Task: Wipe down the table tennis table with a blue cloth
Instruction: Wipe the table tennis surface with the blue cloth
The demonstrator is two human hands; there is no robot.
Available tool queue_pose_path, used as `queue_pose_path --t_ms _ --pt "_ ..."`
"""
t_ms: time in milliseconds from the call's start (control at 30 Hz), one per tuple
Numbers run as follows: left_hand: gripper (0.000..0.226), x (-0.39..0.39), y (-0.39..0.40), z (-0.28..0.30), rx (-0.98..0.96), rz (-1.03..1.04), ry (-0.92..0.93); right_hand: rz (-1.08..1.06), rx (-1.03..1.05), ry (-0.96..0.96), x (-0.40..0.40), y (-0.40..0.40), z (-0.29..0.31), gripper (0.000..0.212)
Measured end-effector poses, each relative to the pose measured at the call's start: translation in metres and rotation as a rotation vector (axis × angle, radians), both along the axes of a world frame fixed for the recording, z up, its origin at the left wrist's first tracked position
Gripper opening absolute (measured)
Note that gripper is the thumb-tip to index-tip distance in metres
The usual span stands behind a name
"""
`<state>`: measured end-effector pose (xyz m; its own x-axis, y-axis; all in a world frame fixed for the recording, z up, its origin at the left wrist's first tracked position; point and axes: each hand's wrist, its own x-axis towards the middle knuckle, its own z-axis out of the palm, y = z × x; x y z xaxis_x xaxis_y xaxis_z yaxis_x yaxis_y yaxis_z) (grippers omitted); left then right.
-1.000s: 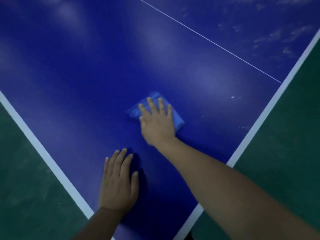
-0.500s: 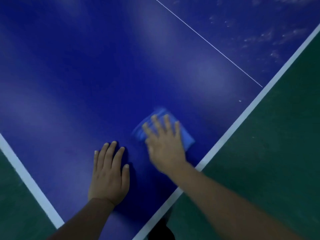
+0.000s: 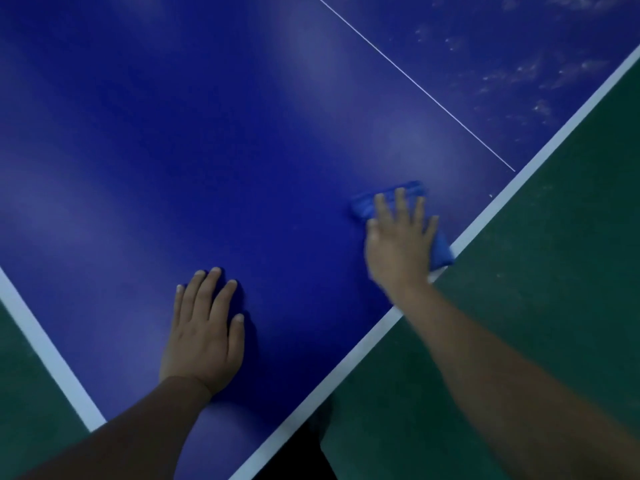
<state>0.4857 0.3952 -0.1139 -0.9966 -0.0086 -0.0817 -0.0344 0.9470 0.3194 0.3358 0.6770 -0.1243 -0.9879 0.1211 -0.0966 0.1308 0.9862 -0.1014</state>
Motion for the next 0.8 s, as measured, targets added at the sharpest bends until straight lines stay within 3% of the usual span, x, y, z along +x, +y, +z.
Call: queue_pose_path --t_ms 67,133,267,333,500,633,700,800 --pt "0.057 0.0 0.0 0.001 -0.001 0.008 0.008 0.218 0.032 -0.021 0.024 -0.021 -0.001 0.058" --pt "0.057 0.0 0.003 0.002 -0.007 0.018 0.015 0.293 0.038 -0.059 0.021 -0.004 0.001 0.059" --pt "0.058 0.001 0.006 0.004 -0.022 0.044 0.015 0.051 0.024 -0.076 -0.006 0.059 0.006 0.055" --pt "0.057 0.001 0.008 0.005 -0.041 0.043 0.019 0.043 0.022 -0.071 0.001 0.057 0.008 0.055" --pt "0.057 0.006 0.006 0.004 -0.072 0.166 0.065 0.585 0.014 0.012 0.073 -0.043 -0.002 0.055" --pt "0.057 0.008 0.007 0.004 -0.1 0.226 0.108 0.811 -0.085 0.002 0.049 -0.129 -0.003 0.053" --pt "0.056 0.008 0.008 0.005 -0.099 0.21 0.095 0.802 -0.02 -0.011 0.004 -0.129 -0.002 0.054" --pt "0.056 0.006 0.005 0.006 -0.096 0.175 0.06 0.484 0.045 0.025 -0.066 -0.062 -0.003 0.053"
